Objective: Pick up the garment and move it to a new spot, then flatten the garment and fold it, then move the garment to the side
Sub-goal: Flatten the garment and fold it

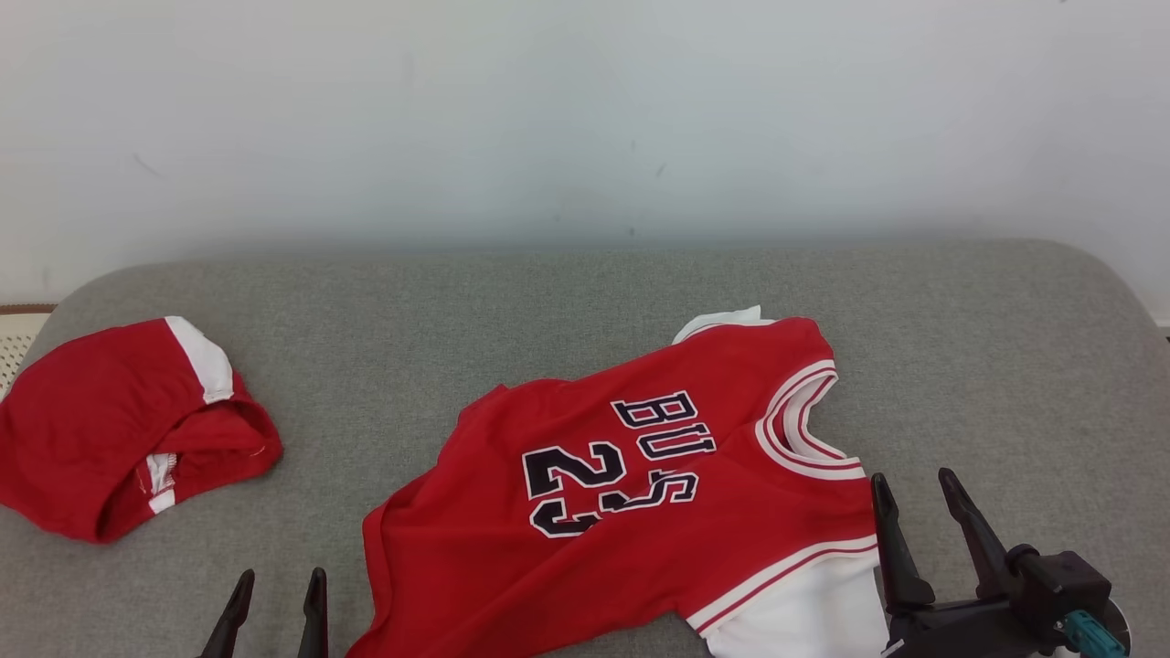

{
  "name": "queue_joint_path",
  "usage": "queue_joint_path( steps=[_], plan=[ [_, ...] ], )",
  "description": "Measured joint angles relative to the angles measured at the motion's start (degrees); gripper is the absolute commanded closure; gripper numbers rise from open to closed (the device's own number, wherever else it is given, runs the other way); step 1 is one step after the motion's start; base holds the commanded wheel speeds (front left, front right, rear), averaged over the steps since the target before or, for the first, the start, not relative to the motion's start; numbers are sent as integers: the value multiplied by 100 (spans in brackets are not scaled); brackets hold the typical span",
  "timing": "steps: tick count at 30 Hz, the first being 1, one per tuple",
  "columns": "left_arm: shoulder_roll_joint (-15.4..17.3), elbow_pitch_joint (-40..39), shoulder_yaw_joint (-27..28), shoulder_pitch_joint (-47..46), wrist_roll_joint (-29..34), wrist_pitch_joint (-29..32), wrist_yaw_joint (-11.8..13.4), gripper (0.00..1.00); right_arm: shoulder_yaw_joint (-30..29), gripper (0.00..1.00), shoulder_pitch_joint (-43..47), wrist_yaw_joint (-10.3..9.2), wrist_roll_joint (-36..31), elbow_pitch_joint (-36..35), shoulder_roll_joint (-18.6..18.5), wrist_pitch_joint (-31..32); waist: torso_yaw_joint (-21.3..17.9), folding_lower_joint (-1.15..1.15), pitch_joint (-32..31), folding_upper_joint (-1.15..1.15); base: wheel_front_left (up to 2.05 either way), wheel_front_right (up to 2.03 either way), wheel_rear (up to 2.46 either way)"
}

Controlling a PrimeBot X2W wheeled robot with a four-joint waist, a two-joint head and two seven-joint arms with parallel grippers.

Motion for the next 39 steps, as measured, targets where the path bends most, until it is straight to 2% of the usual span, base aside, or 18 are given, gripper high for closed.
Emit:
queue_joint_path(
  steps=[10,14,17,26,31,39],
  plan=[
    [-5,131,9,-9,-22,0,-51,0,29,0,-6,0,1,132,-8,-1,-25,0,-22,0,0,0,0],
    [-18,530,-146,147,-422,145,-147,0,115,0,8,0,119,397,-56,92,-35,0,-64,0,0,0,0],
    [-21,476,-302,294,-597,333,-189,0,88,0,60,0,174,459,-151,240,-21,0,-93,0,0,0,0],
    [34,308,-664,682,-823,804,-222,0,-55,0,458,0,461,609,-350,1043,109,0,-30,0,0,0,0],
    [40,467,-678,670,-877,768,-194,0,63,0,575,0,689,771,-322,1629,95,0,40,0,0,0,0],
    [104,922,-609,419,-937,641,-143,0,116,0,609,0,766,945,-291,2031,20,0,172,0,0,0,0]
  ],
)
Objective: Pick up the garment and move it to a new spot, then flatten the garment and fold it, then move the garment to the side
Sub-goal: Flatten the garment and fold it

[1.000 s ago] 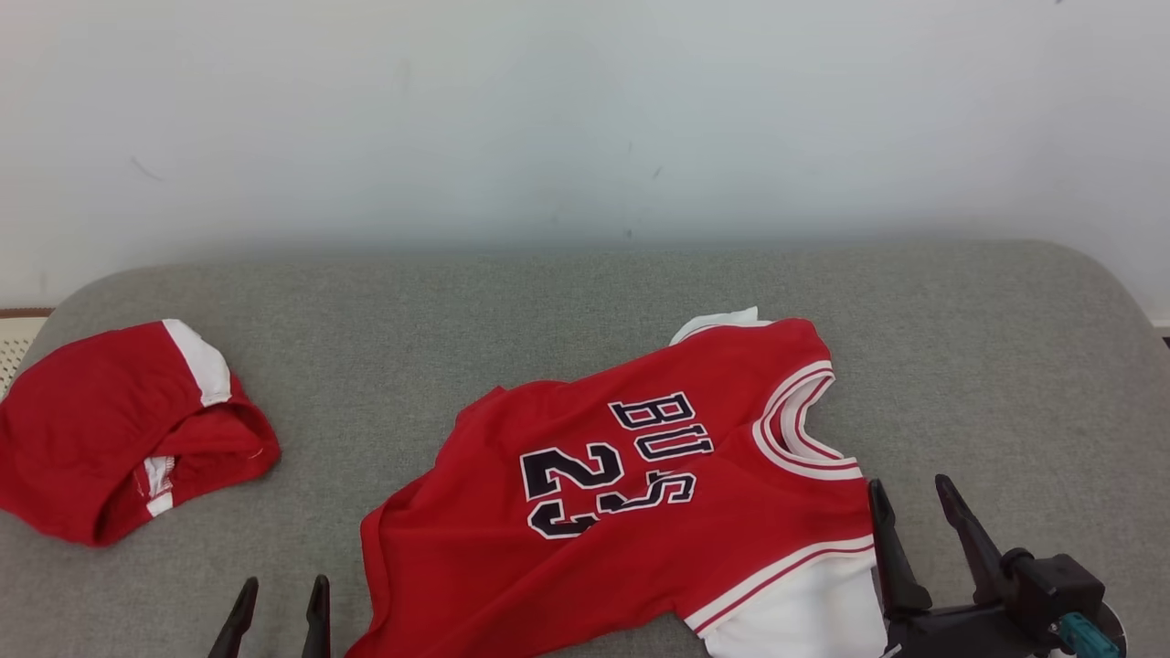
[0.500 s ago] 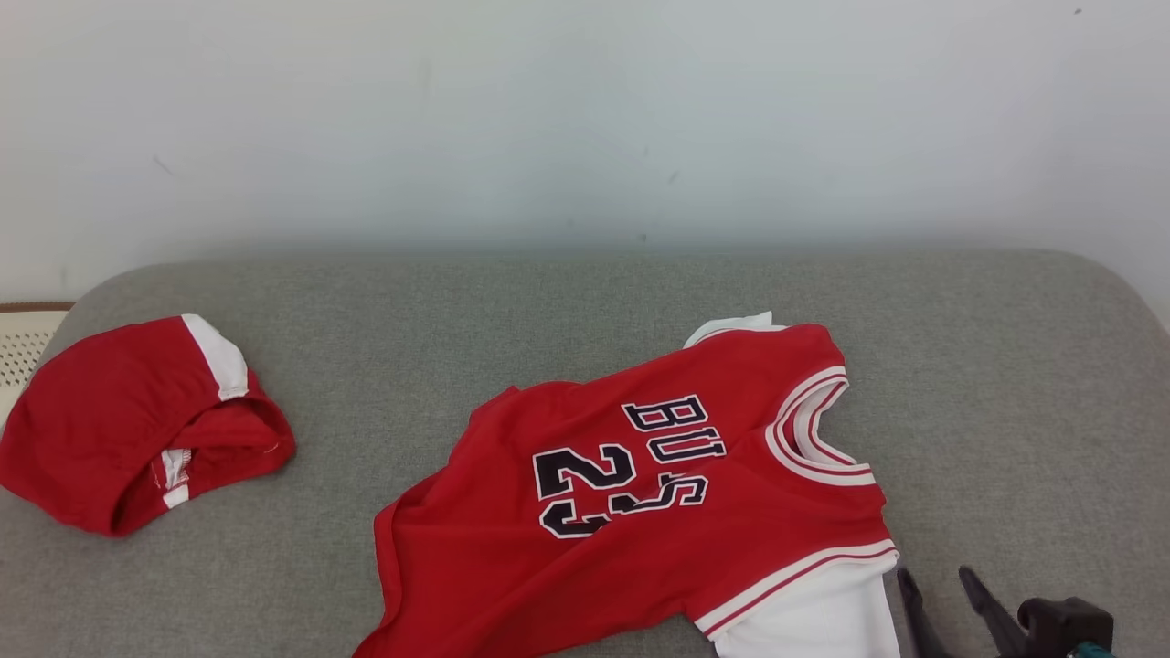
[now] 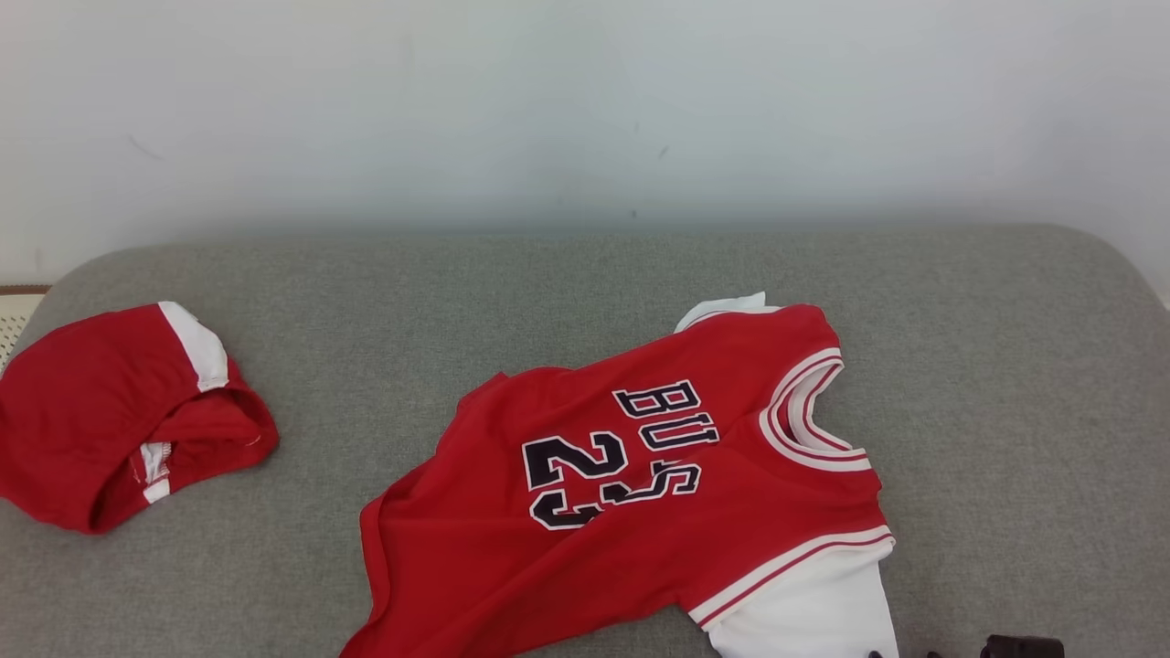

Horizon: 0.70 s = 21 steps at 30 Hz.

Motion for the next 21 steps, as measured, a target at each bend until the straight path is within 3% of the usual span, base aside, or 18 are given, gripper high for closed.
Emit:
queue_joint_path(
  steps=[12,13,14,16,17,18,19,20,21],
  plan=[
    [21,846,-250,-573,-178,-298,-53,0,285,0,-265,-4,315,297,112,129,-18,0,246,0,0,0,0],
    [19,871,-280,-610,-193,-325,-54,0,307,10,-285,-5,330,318,111,125,-13,0,261,0,0,0,0],
    [18,902,-305,-642,-218,-347,-57,0,331,27,-313,-7,346,343,110,120,-6,0,276,0,0,0,0],
    [18,973,-389,-688,-235,-354,-60,3,394,79,-391,-24,356,398,111,92,7,0,304,0,0,0,0],
    [29,1010,-438,-690,-230,-354,-60,51,434,100,-418,-24,361,417,111,64,12,0,313,0,0,0,0],
    [41,1020,-463,-689,-218,-358,-62,63,478,100,-449,-23,399,437,114,48,18,0,319,0,0,0,0],
    [42,998,-458,-689,-218,-398,-60,88,521,100,-474,-22,421,449,125,21,24,0,321,0,0,0,0],
    [42,998,-458,-689,-218,-398,-60,100,521,100,-474,-22,421,449,125,21,24,0,321,0,0,0,0],
    [49,961,-460,-687,-215,-404,-54,100,560,100,-486,-21,453,458,145,-1,30,0,317,0,0,0,0]
  ],
)
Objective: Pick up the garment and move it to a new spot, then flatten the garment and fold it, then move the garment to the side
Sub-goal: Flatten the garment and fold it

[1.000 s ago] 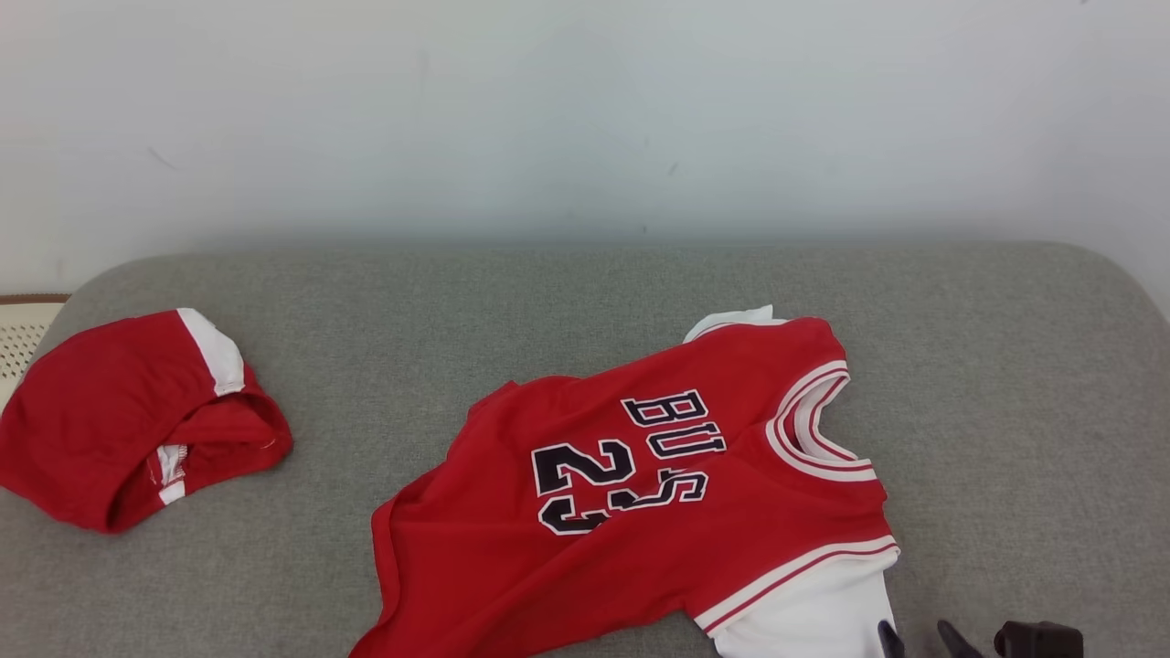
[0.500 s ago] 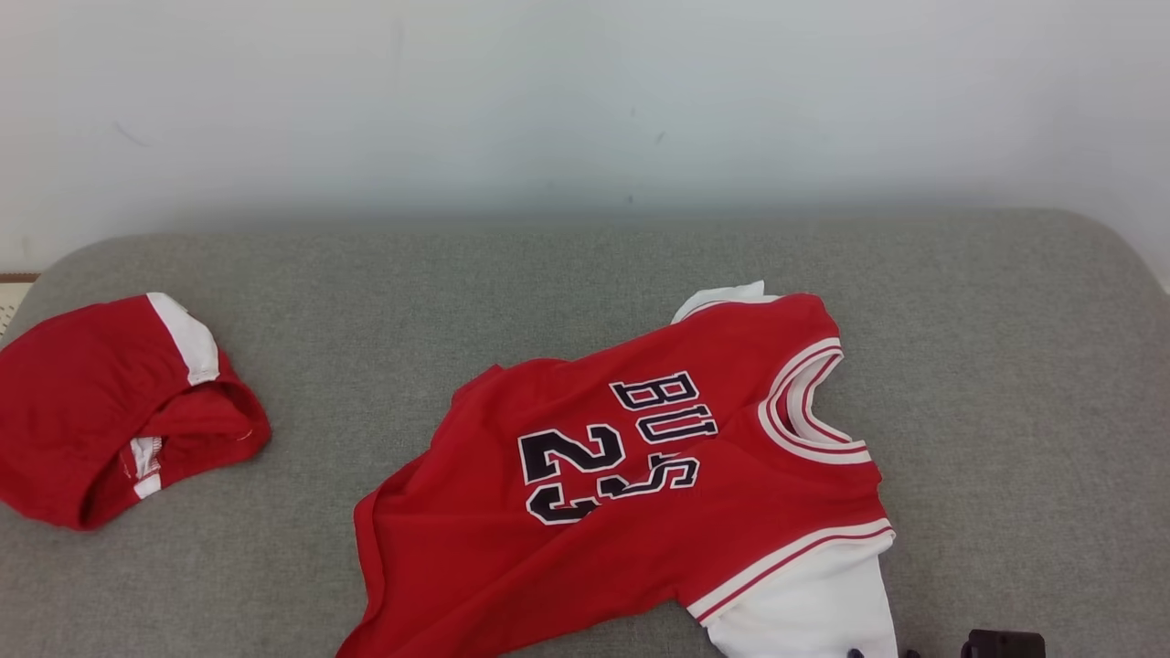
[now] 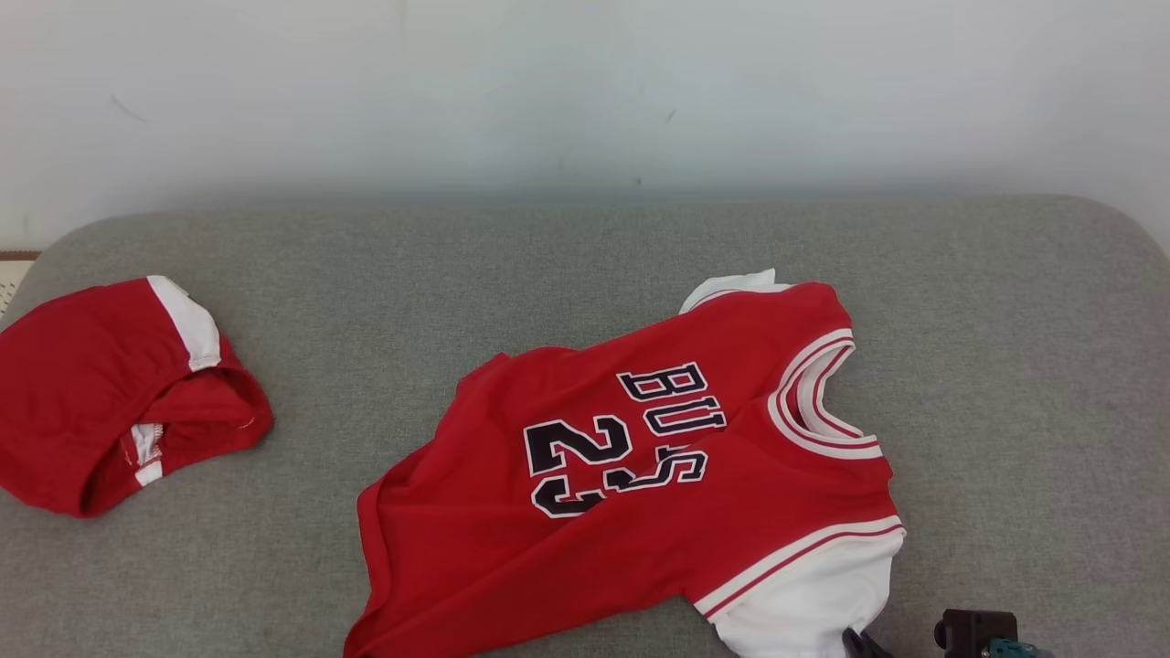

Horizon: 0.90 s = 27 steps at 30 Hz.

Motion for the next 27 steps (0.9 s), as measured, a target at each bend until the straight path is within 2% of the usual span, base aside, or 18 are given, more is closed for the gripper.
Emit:
queue_joint_path(
  steps=[7,19,23,27],
  plan=[
    [88,-428,-7,165,36,-49,59,100,146,100,13,8,350,-114,-100,-132,36,0,-96,0,0,0,0],
    [402,-1811,-24,257,90,280,155,100,-85,100,135,18,1354,-1747,-431,-255,-43,0,-159,0,0,0,0],
    [622,-2174,-76,-391,48,536,92,100,-172,100,-336,18,1574,-2152,-493,-174,-82,0,-16,0,0,0,0],
    [957,-2279,-232,-1306,2,887,10,100,-214,100,-1223,18,1681,-2121,-442,-54,-113,0,201,0,0,0,0]
  ],
)
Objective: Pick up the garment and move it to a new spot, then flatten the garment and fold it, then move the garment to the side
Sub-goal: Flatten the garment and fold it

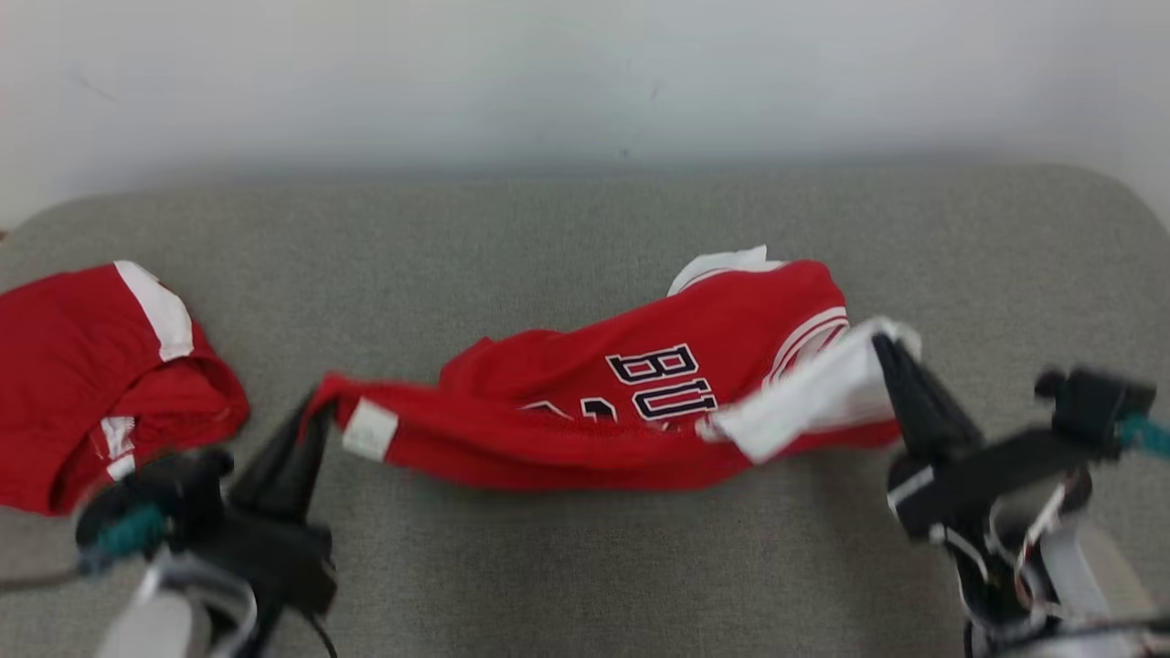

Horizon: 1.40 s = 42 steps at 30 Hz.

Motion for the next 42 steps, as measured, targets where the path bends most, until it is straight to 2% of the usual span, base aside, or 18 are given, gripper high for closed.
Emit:
queue_joint_path(
  steps=[3,6,8,10,12,14,17,21,27,34,38,42],
  plan=[
    [303,67,-163,-938,-210,324,-42,100,-35,100,-1017,0,-20,270,60,102,-28,1,238,0,0,0,0],
    [767,268,-478,-1984,-535,709,-56,100,-134,100,-2220,0,187,779,255,199,-65,1,528,0,0,0,0],
    [1083,465,-711,-2748,-849,934,-57,100,-231,100,-3102,0,279,1259,363,298,-93,1,748,1,0,0,0],
    [1195,771,-814,-3523,-1457,1268,-56,100,-289,100,-3973,0,275,1860,460,387,-122,1,978,1,0,0,0],
    [1550,990,-1137,-4320,-1491,1543,-58,100,-478,100,-4882,0,281,2450,613,380,-153,2,1212,1,0,0,0],
    [1702,1278,-1203,-5151,-1633,1605,-57,100,-581,100,-5753,0,96,3041,714,261,-185,2,1449,1,0,0,0],
    [1736,1737,-1373,-6199,-1713,1719,-57,100,-719,100,-6842,0,-123,3821,915,53,-241,2,1784,1,0,0,0],
    [1682,2519,-1571,-7201,-1719,1900,-58,100,-811,100,-7837,0,-469,4902,1117,-151,-367,4,2124,2,0,0,0],
    [1302,3237,-1751,-8572,-1496,1722,-57,100,-998,100,-9160,0,-917,5891,1220,-836,-687,1,2239,1,0,0,0],
    [925,3707,-1896,-9140,-1374,1258,-57,100,-858,100,-9898,0,-1092,6422,1293,-1312,-866,0,1989,1,0,0,0],
    [880,3933,-1869,-9320,-1339,937,-38,100,-776,100,-10146,0,-1069,6563,1288,-1446,-884,-3,1920,-2,0,0,0],
    [883,4186,-1870,-9282,-1426,888,-41,100,-593,100,-10169,0,-923,6644,1296,-1384,-876,-1,2026,-1,0,0,0]
  ],
)
